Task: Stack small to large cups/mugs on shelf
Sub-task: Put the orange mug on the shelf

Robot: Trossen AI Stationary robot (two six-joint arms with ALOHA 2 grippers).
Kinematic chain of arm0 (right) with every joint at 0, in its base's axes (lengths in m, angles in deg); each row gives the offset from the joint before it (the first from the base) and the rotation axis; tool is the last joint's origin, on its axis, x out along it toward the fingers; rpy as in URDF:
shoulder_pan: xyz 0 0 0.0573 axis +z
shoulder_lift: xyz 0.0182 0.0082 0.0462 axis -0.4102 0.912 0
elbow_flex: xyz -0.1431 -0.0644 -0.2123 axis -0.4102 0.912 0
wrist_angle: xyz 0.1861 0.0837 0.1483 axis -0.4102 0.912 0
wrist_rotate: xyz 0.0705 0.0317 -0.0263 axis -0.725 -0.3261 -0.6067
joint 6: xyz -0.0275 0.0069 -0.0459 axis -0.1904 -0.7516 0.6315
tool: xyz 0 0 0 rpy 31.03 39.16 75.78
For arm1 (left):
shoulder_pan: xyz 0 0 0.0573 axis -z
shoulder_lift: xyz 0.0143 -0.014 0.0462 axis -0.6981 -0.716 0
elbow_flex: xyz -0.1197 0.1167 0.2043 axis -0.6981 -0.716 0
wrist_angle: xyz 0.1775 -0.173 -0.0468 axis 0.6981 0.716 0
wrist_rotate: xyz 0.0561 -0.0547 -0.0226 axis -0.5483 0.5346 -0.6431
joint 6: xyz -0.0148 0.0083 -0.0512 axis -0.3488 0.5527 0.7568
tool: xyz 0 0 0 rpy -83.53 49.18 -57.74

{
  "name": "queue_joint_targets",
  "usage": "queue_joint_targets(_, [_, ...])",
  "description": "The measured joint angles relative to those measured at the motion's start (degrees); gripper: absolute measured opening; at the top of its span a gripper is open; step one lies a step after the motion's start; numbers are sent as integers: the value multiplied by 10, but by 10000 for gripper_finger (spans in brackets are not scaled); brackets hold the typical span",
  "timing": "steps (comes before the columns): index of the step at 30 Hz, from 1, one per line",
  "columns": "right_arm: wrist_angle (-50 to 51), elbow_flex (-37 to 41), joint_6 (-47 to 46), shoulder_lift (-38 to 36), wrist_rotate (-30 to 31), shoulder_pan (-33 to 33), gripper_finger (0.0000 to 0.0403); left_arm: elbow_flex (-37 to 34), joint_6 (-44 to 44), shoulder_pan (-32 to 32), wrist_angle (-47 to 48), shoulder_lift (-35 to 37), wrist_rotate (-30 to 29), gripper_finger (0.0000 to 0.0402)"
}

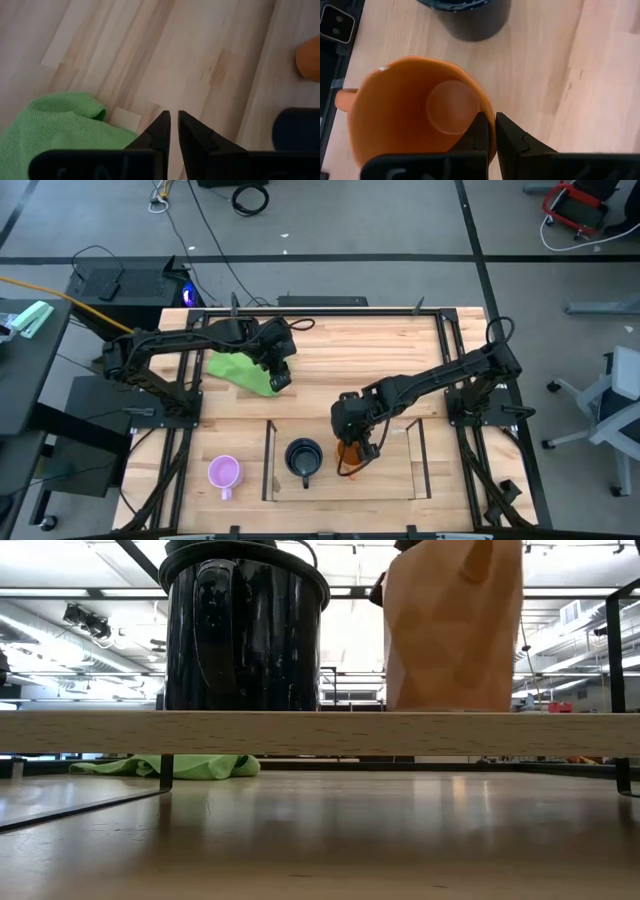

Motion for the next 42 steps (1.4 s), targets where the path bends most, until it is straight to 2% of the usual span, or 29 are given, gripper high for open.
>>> queue_joint_targets(14, [-7,0,-61,6,27,21,13,0,1,0,-1,0,-4,38])
queue_joint_targets(37, [-27,0,-33,6,26,36,13,0,1,0,-5,0,-12,33])
queue_joint_targets(42, [-26,0,-27,6,41,35,13,0,1,0,-6,0,-12,40])
